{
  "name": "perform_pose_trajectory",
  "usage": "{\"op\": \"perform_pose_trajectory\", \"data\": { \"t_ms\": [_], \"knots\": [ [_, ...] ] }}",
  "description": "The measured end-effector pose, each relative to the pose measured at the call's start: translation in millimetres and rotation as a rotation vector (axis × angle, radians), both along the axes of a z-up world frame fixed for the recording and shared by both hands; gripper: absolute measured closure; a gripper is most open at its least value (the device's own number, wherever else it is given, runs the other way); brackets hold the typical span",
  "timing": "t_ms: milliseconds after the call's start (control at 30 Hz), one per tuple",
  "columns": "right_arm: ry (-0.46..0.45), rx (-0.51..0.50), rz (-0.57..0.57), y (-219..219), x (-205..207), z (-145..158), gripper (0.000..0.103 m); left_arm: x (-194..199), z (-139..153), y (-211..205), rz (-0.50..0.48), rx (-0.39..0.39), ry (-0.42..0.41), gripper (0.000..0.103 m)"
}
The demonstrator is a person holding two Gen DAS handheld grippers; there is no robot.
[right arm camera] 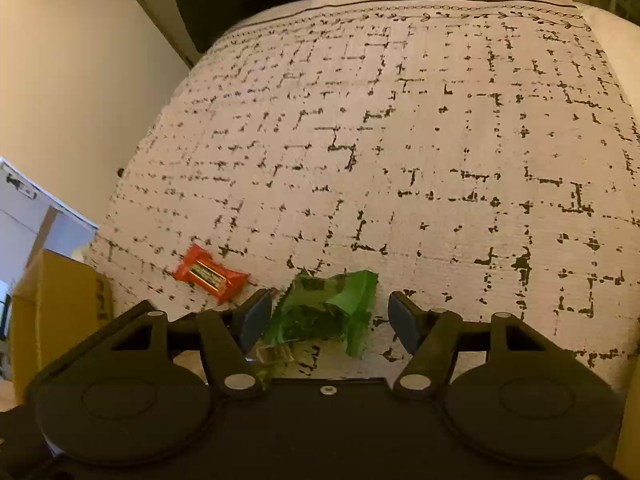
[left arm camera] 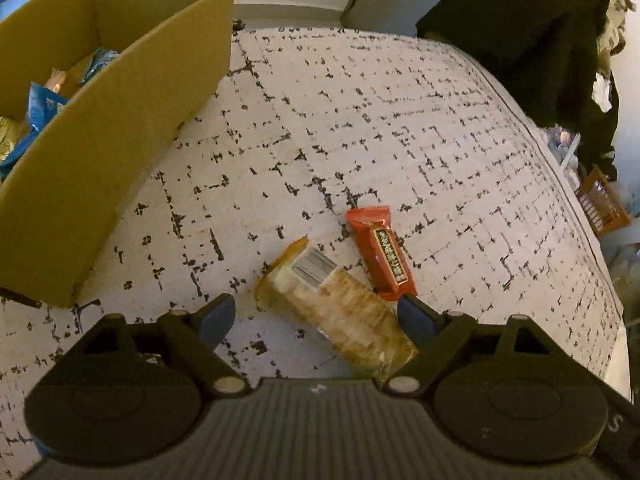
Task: Organize snacks
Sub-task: 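Grasp the cracker pack with the left gripper while the right grasps the green wrapper, then carry the cracker pack and green wrapper over the cardboard box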
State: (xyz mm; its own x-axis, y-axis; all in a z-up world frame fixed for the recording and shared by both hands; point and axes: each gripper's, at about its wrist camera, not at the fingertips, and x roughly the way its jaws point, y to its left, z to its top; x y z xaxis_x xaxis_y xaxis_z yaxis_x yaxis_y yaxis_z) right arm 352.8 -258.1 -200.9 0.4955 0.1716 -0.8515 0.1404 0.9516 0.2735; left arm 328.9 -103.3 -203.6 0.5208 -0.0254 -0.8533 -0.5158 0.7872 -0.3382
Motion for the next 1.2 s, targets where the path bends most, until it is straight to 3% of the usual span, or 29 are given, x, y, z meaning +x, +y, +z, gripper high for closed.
{"op": "perform_pose_trajectory", "data": {
  "t_ms": [67, 100, 167, 200, 300, 400, 900, 1200],
  "knots": [
    [-0.016, -0.044, 0.024, 5.0, -3.5, -2.7, 0.053, -1.7, -0.4, 3.3, 0.002, 0.002, 0.012, 0.015],
    [-0.015, -0.059, 0.037, 5.9, -3.8, -3.7, 0.065, -2.9, -0.2, 4.6, 0.003, 0.011, 0.021, 0.016],
    [-0.014, -0.052, 0.029, 3.8, -5.4, -2.9, 0.07, -5.7, 0.8, 5.8, 0.005, 0.049, 0.041, 0.019],
    [-0.011, -0.048, 0.027, 2.8, -6.3, -2.0, 0.071, -7.1, -0.1, 5.7, -0.006, 0.058, 0.051, 0.028],
    [-0.027, -0.051, 0.038, 2.4, -12.3, 6.2, 0.072, -15.9, -1.3, 8.4, -0.025, 0.065, 0.049, 0.039],
    [-0.075, -0.053, 0.036, 4.1, -20.2, 23.6, 0.072, -21.7, 4.3, 13.0, -0.037, 0.05, 0.044, 0.044],
    [-0.29, 0.025, 0.123, 61.2, -69.5, 102.9, 0.072, -65.6, 95.1, 53.0, -0.04, 0.113, -0.172, 0.044],
    [-0.335, 0.092, 0.155, 98.2, -92.4, 114.9, 0.072, -94.1, 132.5, 86.2, -0.012, 0.14, -0.239, 0.044]
  ]
}}
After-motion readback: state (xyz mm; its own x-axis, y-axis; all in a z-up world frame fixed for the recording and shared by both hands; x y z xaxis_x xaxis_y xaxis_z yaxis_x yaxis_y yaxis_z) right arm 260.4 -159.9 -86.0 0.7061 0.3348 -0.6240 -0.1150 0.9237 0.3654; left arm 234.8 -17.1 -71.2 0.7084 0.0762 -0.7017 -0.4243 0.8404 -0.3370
